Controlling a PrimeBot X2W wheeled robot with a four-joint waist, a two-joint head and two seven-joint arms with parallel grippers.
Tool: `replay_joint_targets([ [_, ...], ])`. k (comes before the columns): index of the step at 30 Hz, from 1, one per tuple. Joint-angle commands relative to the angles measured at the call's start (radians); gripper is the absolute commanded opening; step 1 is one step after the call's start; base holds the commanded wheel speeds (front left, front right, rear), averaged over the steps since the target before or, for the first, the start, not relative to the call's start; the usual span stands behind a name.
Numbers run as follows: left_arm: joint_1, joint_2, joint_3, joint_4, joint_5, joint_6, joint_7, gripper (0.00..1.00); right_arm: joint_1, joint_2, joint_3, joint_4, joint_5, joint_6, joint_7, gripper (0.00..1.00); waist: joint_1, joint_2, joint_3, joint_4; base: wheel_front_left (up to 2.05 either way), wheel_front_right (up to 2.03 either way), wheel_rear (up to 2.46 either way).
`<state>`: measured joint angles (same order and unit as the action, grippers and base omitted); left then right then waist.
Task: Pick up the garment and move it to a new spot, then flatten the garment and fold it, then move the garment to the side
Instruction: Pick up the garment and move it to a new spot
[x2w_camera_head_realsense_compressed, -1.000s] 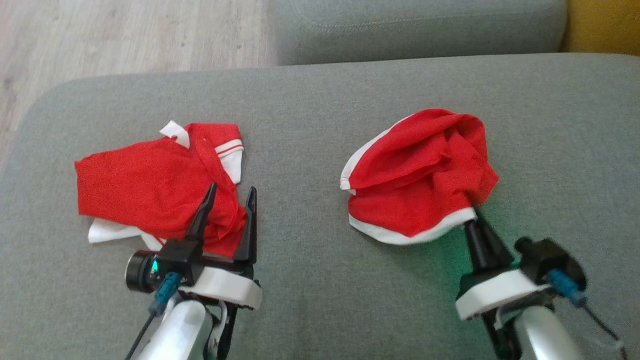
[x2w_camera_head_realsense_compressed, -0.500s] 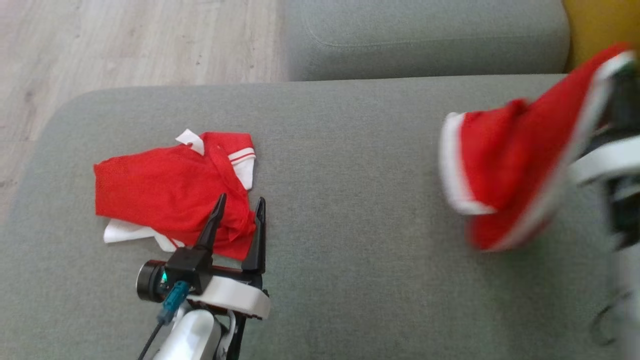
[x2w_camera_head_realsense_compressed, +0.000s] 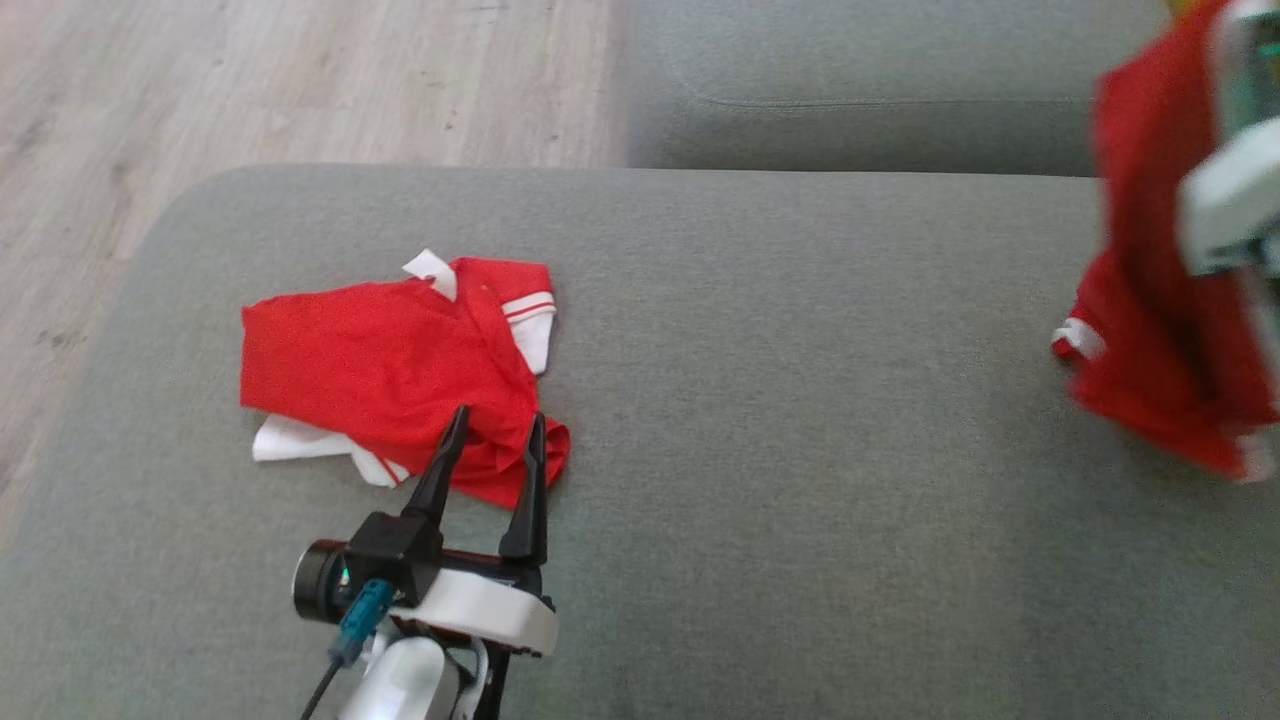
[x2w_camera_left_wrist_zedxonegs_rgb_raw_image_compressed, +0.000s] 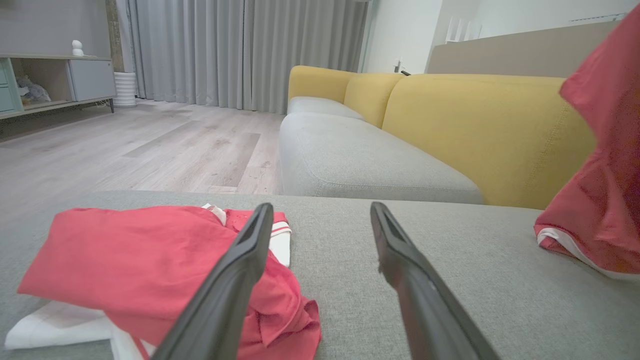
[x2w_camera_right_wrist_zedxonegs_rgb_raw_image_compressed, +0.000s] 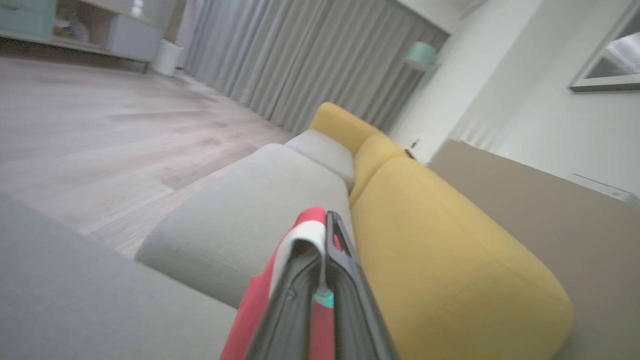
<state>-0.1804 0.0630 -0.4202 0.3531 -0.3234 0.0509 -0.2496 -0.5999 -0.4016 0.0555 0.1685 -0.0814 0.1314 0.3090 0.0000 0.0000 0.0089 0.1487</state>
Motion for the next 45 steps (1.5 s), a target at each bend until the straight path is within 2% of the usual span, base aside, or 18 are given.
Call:
replay_joint_targets([
  [1, -0.034, -0.005, 0.034, -0.025, 0.007, -0.009, -0.012, 1.0, -0.082, -0.013, 0.084, -0.009, 0.026, -0.001, 0.012, 0.0, 0.0, 0.0, 0.004, 0.014, 0.0, 0.0, 0.0],
  [4, -0.034, -0.008, 0.037, -0.022, 0.007, -0.012, -0.012, 1.0, -0.17, 0.025, 0.17, 0.043, 0.067, -0.001, 0.004, 0.0, 0.0, 0.0, 0.005, 0.027, 0.0, 0.0, 0.0],
  [6, -0.033, -0.01, 0.04, -0.021, 0.009, -0.013, -0.012, 1.0, -0.239, 0.06, 0.179, 0.077, 0.081, -0.001, -0.017, 0.0, 0.0, 0.0, 0.007, 0.031, 0.0, 0.0, 0.0],
  [9, -0.031, -0.011, 0.048, -0.023, 0.013, -0.014, -0.012, 1.0, -0.318, 0.105, 0.121, 0.123, 0.071, -0.001, -0.047, 0.0, 0.0, 0.0, 0.01, 0.029, 0.0, 0.0, 0.0],
  [12, -0.029, -0.011, 0.06, -0.027, 0.02, -0.014, -0.012, 1.0, -0.325, 0.125, 0.045, 0.147, 0.036, -0.001, -0.055, 0.0, 0.0, 0.0, 0.016, 0.015, 0.0, 0.0, 0.0],
  [15, -0.029, -0.011, 0.065, -0.027, 0.028, -0.019, -0.012, 1.0, -0.251, 0.136, -0.039, 0.142, 0.009, -0.001, -0.049, 0.0, 0.0, 0.0, 0.028, -0.009, 0.0, 0.0, 0.0],
  [19, -0.037, -0.012, 0.064, -0.03, 0.038, -0.028, -0.012, 1.0, -0.061, 0.161, -0.183, 0.11, -0.019, -0.001, -0.04, 0.0, 0.0, 0.0, 0.049, -0.039, 0.0, 0.0, 0.0],
  [20, -0.037, -0.012, 0.064, -0.03, 0.038, -0.028, -0.012, 1.0, -0.061, 0.161, -0.183, 0.11, -0.019, -0.001, -0.04, 0.0, 0.0, 0.0, 0.049, -0.039, 0.0, 0.0, 0.0],
  [25, -0.056, -0.012, 0.065, -0.031, 0.049, -0.035, -0.012, 1.0, 0.197, 0.231, -0.321, 0.086, -0.047, -0.001, -0.057, 0.0, 0.0, 0.0, 0.078, -0.069, 0.0, 0.0, 0.0],
  [29, -0.069, -0.012, 0.066, -0.026, 0.057, -0.043, -0.012, 1.0, 0.314, 0.281, -0.357, 0.095, -0.071, -0.001, -0.084, 0.0, 0.0, 0.0, 0.094, -0.086, 0.0, 0.0, 0.0],
  [33, -0.077, -0.012, 0.07, -0.021, 0.062, -0.047, -0.012, 1.0, 0.349, 0.3, -0.366, 0.106, -0.095, -0.001, -0.111, 0.0, 0.0, 0.0, 0.096, -0.097, 0.0, 0.0, 0.0],
  [34, -0.076, -0.012, 0.071, -0.019, 0.063, -0.048, -0.012, 1.0, 0.35, 0.304, -0.37, 0.103, -0.105, -0.001, -0.124, 0.59, 0.0, 0.0, 0.094, -0.099, 0.0, 0.0, 0.0],
  [35, -0.076, -0.013, 0.072, -0.017, 0.064, -0.049, -0.012, 1.0, 0.346, 0.308, -0.38, 0.102, -0.11, -0.001, -0.136, 1.0, 0.0, 0.0, 0.091, -0.101, 0.0, 0.0, 0.0],
  [41, -0.069, -0.013, 0.07, -0.015, 0.056, -0.051, -0.012, 1.0, 0.331, 0.334, -0.396, 0.043, -0.144, -0.001, -0.242, 1.0, 0.0, 0.0, 0.058, -0.107, 0.0, 0.0, 0.0],
  [45, -0.061, -0.013, 0.069, -0.029, 0.043, -0.046, -0.012, 1.0, 0.351, 0.348, -0.354, -0.008, -0.098, -0.001, -0.318, 1.0, 0.0, 0.0, 0.04, -0.113, 0.0, 0.0, 0.0],
])
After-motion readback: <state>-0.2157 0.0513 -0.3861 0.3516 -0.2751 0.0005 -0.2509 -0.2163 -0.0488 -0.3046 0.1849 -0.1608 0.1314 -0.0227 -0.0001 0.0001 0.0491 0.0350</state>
